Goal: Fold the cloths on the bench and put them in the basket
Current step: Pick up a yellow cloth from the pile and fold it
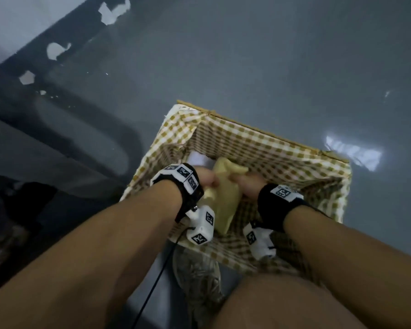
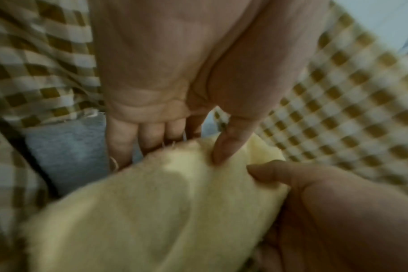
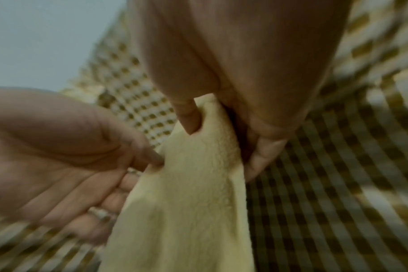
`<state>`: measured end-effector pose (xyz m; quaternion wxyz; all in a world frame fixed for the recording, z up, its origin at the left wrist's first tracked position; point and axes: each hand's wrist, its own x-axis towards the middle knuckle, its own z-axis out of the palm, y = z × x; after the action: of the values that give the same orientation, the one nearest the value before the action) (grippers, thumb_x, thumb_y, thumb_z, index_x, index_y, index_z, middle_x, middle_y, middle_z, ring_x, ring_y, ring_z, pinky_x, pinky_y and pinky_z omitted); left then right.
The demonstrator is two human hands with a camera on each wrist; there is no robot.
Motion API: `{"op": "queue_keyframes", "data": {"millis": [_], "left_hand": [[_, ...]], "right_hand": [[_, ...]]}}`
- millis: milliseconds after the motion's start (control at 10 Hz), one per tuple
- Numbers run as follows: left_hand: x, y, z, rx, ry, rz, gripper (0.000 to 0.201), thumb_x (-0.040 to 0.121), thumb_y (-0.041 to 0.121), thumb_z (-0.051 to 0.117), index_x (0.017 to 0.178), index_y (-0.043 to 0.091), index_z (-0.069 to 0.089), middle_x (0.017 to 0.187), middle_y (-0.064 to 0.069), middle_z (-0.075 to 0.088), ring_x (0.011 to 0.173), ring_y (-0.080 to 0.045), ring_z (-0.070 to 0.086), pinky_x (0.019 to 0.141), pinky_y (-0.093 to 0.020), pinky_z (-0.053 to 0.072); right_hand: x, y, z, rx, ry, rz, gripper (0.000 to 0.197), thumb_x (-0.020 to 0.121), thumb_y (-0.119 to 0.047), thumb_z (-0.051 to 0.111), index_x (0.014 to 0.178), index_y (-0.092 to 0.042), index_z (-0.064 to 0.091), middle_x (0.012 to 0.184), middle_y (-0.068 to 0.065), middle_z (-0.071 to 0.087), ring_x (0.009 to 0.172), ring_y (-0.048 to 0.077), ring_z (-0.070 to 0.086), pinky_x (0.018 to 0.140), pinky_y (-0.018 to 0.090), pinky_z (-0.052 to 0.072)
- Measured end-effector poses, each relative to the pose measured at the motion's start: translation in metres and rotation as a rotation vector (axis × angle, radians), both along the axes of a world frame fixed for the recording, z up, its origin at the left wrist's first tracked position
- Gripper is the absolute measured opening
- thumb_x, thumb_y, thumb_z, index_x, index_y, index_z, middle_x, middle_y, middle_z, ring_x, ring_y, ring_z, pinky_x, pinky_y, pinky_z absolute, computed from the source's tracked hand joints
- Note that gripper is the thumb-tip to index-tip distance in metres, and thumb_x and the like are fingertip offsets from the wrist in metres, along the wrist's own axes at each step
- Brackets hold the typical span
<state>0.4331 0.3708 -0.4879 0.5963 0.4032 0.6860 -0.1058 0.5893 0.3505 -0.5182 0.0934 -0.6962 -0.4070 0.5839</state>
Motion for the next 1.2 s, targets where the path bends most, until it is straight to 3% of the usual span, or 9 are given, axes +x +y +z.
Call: {"op": "queue_keyframes", "data": {"millis": [100, 300, 500, 600, 700, 800, 900, 1100, 1200], "left_hand": [[-0.006, 0.001, -0.021, -0.159, 0.031, 0.037, 0.063, 0.099, 0.031, 0.057, 0.146, -0.004, 0.036, 0.148, -0.025, 0.043, 0.131, -0.041, 0.048, 0.109, -0.05, 0.042], [-0.004, -0.01, -0.054, -0.019, 0.04, -0.121, 0.044, 0.098, 0.022, 0.058, 0.136, -0.002, 0.054, 0.143, -0.021, 0.053, 0.131, -0.035, 0.051, 0.102, -0.038, 0.045], [-0.002, -0.002, -0.044, -0.123, 0.085, 0.023, 0.054, 0.095, 0.033, 0.06, 0.138, 0.001, 0.052, 0.138, -0.025, 0.055, 0.122, -0.042, 0.056, 0.101, -0.051, 0.05], [-0.003, 0.002, -0.012, 0.089, 0.001, -0.012, 0.043, 0.099, 0.026, 0.054, 0.132, -0.002, 0.057, 0.136, -0.021, 0.058, 0.124, -0.036, 0.057, 0.102, -0.044, 0.05], [-0.009, 0.012, 0.027, 0.193, -0.136, 0.153, 0.029, 0.098, 0.019, 0.055, 0.12, 0.001, 0.063, 0.115, -0.017, 0.067, 0.102, -0.032, 0.068, 0.09, -0.041, 0.057], [-0.026, 0.009, 0.085, 0.283, -0.203, 0.27, 0.011, 0.096, 0.015, 0.056, 0.098, 0.009, 0.065, 0.098, -0.006, 0.07, 0.079, -0.018, 0.068, 0.083, -0.037, 0.058], [-0.06, -0.009, 0.149, 0.456, -0.25, 0.249, 0.015, 0.099, 0.017, 0.055, 0.103, 0.007, 0.065, 0.101, -0.009, 0.066, 0.084, -0.02, 0.065, 0.093, -0.043, 0.055], [-0.182, -0.087, 0.273, 0.644, -0.339, 0.325, 0.022, 0.099, 0.013, 0.056, 0.116, 0.001, 0.063, 0.098, -0.01, 0.065, 0.078, -0.022, 0.062, 0.074, -0.029, 0.053], [-0.251, -0.144, 0.309, 0.768, -0.24, 0.43, 0.028, 0.097, 0.016, 0.059, 0.117, -0.002, 0.065, 0.099, -0.012, 0.065, 0.083, -0.025, 0.061, 0.078, -0.032, 0.049]], "right_hand": [[-0.006, 0.008, -0.029, -0.209, 0.028, -0.163, 0.046, 0.094, -0.033, 0.061, 0.136, -0.012, 0.056, 0.132, 0.01, 0.061, 0.114, 0.032, 0.061, 0.101, 0.047, 0.052], [-0.002, 0.013, -0.059, -0.311, 0.003, -0.17, 0.063, 0.094, -0.037, 0.062, 0.148, -0.009, 0.045, 0.145, 0.013, 0.053, 0.124, 0.034, 0.056, 0.106, 0.045, 0.049], [0.002, 0.011, -0.048, -0.294, -0.005, -0.125, 0.06, 0.093, -0.041, 0.062, 0.144, -0.012, 0.047, 0.135, 0.009, 0.061, 0.112, 0.029, 0.063, 0.093, 0.039, 0.054], [0.001, 0.018, -0.019, -0.247, -0.039, -0.034, 0.06, 0.098, -0.04, 0.055, 0.15, -0.013, 0.041, 0.151, 0.007, 0.047, 0.13, 0.031, 0.053, 0.099, 0.037, 0.048], [-0.004, 0.024, 0.024, -0.189, -0.05, 0.101, 0.051, 0.101, -0.041, 0.052, 0.144, -0.015, 0.048, 0.144, 0.01, 0.053, 0.123, 0.031, 0.057, 0.099, 0.042, 0.051], [-0.024, 0.025, 0.087, -0.131, -0.017, 0.165, 0.044, 0.095, -0.049, 0.056, 0.12, -0.013, 0.062, 0.118, 0.007, 0.066, 0.097, 0.024, 0.065, 0.082, 0.035, 0.055], [-0.065, 0.019, 0.159, -0.046, 0.102, 0.352, 0.04, 0.096, -0.044, 0.055, 0.12, -0.014, 0.066, 0.117, 0.007, 0.073, 0.094, 0.021, 0.069, 0.088, 0.035, 0.053], [-0.186, -0.019, 0.285, 0.099, 0.202, 0.772, 0.035, 0.101, -0.034, 0.055, 0.128, -0.013, 0.058, 0.119, 0.013, 0.072, 0.103, 0.027, 0.068, 0.085, 0.034, 0.049], [-0.259, -0.052, 0.325, 0.158, 0.208, 0.949, 0.032, 0.102, -0.034, 0.052, 0.126, -0.014, 0.058, 0.12, 0.013, 0.071, 0.102, 0.024, 0.067, 0.089, 0.034, 0.045]]}}
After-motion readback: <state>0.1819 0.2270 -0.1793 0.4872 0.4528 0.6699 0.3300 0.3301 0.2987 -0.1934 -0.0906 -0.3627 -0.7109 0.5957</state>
